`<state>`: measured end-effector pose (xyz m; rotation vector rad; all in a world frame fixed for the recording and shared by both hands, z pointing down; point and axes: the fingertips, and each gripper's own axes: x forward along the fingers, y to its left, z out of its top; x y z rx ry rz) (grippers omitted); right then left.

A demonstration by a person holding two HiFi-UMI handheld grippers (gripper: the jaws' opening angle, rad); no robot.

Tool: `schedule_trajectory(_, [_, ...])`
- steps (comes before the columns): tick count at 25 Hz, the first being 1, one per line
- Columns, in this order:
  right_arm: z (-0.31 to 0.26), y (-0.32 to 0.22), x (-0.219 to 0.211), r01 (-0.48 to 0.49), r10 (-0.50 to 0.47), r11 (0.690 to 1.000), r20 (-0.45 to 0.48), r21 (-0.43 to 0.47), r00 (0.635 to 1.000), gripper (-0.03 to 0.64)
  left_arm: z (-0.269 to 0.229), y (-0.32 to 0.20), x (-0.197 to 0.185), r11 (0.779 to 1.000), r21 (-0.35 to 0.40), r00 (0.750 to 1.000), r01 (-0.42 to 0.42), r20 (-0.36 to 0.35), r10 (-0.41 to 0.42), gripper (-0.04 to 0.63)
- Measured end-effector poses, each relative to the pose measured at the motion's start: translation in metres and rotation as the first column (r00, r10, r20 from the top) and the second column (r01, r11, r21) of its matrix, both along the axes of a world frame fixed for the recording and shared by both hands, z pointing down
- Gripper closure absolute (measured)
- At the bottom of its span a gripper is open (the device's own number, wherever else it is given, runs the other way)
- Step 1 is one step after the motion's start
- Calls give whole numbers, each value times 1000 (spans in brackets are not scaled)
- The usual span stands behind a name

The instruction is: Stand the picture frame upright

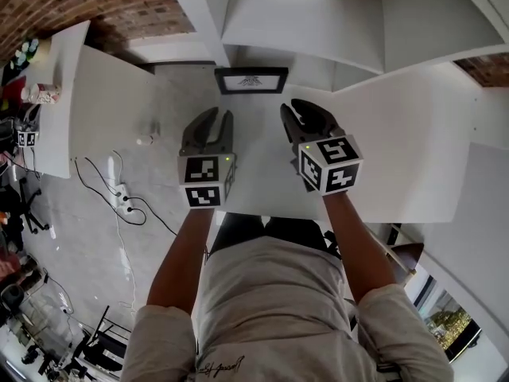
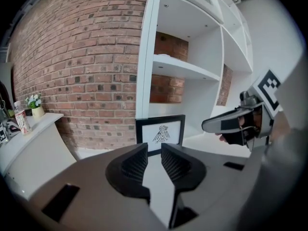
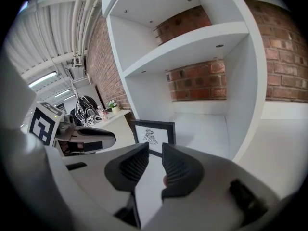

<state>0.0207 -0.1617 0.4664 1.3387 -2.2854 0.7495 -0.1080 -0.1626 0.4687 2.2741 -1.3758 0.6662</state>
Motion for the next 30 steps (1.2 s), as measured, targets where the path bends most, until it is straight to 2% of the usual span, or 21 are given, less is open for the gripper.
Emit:
schedule_trajectory(12, [-50,40,16,45,-45,998,8,36,999,577,-52,50,15,998,11,998,-57,-22,58,568])
schedule_trajectory(17, [-73,58,30,64,-65,997,5,44,998,583,-68,73,18,997,-5,995,-76,-57,76,578])
schedule_trajectory(22, [-89,74,44,69,-70,996,14,51,997,584,-81,94,25,993,2,992,-114,-55,114,580])
schedule_trajectory(30, [-105,98,62,50,-51,997,25,54,998,586,-101,102,31,995,20,994,-98,-55,99,580])
